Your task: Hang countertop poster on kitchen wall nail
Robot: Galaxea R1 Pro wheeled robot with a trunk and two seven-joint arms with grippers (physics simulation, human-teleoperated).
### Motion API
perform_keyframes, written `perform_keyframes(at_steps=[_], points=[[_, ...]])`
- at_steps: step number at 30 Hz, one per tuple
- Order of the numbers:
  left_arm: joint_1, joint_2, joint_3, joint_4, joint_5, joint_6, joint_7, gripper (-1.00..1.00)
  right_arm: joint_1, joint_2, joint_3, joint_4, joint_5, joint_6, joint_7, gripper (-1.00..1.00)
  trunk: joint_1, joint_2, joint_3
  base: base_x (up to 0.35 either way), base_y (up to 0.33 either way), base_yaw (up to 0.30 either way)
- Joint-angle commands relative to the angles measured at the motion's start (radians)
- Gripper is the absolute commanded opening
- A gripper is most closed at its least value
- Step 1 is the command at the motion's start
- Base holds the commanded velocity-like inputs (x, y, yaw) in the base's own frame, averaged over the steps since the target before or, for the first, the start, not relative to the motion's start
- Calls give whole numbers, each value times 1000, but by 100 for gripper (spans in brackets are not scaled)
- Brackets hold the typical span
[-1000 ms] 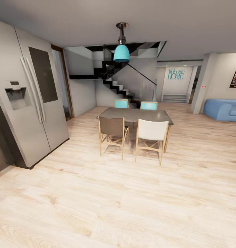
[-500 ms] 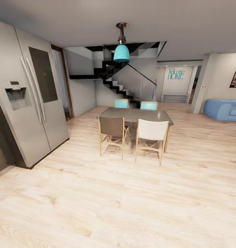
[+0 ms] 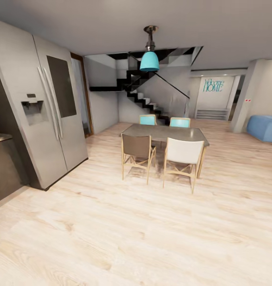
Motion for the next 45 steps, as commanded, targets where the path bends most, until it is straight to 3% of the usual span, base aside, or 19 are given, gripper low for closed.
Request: perform_keyframes(at_steps=[1,24,34,45], points=[[0,0,1,-1,-1,-2,0,100,0,0,0,1,0,-3,0,100,0,0,-1,0,0,286],[0,0,1,-1,-1,-2,1,100,0,9,2,2,5,-4,-5,100,0,0,-1,0,0,290],[0,0,1,-1,-1,-2,2,100,1,2,7,80,21,-4,2,100,0,0,-1,44,-132,68],[0,0,3,-1,-1,-2,3,100,1,8,8,89,29,-7,-1,100,0,0,-1,49,-153,141]])
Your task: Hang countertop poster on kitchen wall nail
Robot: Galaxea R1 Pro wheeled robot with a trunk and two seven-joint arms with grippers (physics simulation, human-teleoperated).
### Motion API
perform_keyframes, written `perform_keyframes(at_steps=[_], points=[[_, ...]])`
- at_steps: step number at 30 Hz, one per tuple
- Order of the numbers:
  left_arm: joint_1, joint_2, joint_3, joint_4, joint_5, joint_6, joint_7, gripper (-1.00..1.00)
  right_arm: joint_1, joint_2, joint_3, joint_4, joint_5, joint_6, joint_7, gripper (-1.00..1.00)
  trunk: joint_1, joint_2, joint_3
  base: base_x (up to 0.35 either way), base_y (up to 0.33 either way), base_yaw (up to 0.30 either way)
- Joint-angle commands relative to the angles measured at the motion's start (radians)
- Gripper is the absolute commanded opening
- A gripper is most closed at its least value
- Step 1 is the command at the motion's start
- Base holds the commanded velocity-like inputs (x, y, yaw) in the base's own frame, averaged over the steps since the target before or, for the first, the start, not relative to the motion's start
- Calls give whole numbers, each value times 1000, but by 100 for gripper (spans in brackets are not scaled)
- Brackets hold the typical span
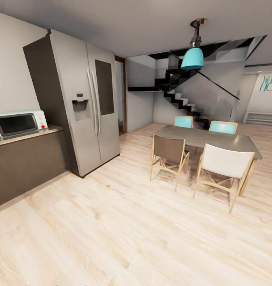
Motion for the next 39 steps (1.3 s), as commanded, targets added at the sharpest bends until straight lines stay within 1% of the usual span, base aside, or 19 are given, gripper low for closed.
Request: perform_keyframes(at_steps=[1,27,35,39], points=[[0,0,1,-1,-1,-2,0,100,-1,0,1,1,3,-3,-1,100,0,0,-1,5,-14,279],[0,1,10,-1,1,-2,2,100,-1,3,2,1,4,-4,-3,100,0,0,-1,1,-2,290],[0,0,24,-1,1,-2,2,100,-1,3,2,1,4,-4,-3,100,0,0,-1,0,0,291],[0,0,24,-1,1,-2,2,100,-1,3,2,1,4,-4,-3,100,0,0,-1,0,0,291]])
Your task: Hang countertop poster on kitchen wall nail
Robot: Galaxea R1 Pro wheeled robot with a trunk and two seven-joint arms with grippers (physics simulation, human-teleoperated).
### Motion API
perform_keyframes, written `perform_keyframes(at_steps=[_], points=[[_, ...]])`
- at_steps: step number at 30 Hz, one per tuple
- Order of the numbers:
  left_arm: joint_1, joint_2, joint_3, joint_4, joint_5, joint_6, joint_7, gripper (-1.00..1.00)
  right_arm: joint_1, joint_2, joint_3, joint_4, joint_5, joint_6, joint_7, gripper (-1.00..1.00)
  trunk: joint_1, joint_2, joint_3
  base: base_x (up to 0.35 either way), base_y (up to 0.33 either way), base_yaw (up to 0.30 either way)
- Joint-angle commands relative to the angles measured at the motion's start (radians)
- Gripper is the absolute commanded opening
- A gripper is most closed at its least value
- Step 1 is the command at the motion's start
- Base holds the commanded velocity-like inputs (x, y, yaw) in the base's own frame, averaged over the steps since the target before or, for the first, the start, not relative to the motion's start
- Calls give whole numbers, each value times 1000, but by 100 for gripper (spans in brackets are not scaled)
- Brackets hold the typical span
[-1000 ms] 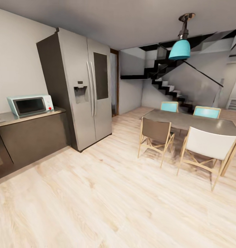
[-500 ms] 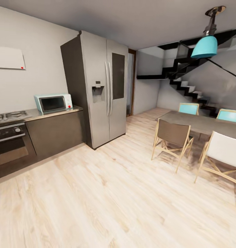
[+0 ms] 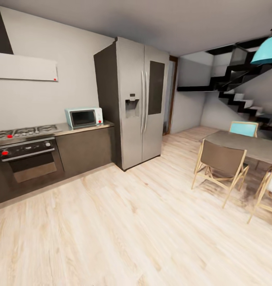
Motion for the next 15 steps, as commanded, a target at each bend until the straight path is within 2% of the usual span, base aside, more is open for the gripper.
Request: perform_keyframes(at_steps=[1,15], points=[[0,-1,3,-1,-1,-2,1,100,-1,0,1,1,2,-3,-1,100,0,0,-1,0,0,291],[0,-1,3,-1,-1,-2,1,100,-1,0,1,1,2,-3,-1,100,0,0,-1,0,0,291]])
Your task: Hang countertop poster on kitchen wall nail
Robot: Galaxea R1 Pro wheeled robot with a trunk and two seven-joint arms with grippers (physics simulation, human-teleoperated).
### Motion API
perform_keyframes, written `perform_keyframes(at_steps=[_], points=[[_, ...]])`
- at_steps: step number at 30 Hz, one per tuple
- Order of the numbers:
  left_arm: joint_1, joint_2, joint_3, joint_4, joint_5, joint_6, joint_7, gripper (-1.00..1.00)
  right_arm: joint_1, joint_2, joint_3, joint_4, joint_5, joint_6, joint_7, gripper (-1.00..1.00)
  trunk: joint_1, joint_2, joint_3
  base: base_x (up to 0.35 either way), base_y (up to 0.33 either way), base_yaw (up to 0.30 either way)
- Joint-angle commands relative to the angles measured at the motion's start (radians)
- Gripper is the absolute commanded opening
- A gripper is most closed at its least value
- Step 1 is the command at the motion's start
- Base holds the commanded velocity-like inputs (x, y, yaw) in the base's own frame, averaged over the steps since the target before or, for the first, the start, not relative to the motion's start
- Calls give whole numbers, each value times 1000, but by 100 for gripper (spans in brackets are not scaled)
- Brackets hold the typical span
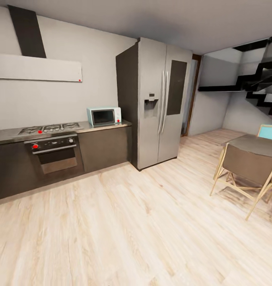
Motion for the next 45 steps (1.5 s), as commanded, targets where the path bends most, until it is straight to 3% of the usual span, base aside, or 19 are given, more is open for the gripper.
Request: perform_keyframes(at_steps=[1,20,32,45], points=[[0,-1,3,-1,-1,-2,1,100,-1,0,1,1,2,-3,-1,100,0,0,-1,0,0,291],[0,-1,3,-1,-1,-2,1,100,-1,-1,1,1,2,-2,0,100,0,0,-1,0,-1,287],[0,-1,4,-1,-1,-2,2,100,-1,-1,0,1,2,-2,1,100,0,0,-1,0,-252,163],[0,-1,4,-1,-1,-2,2,100,-1,0,1,1,2,-3,-2,100,0,0,-1,0,-43,288]])
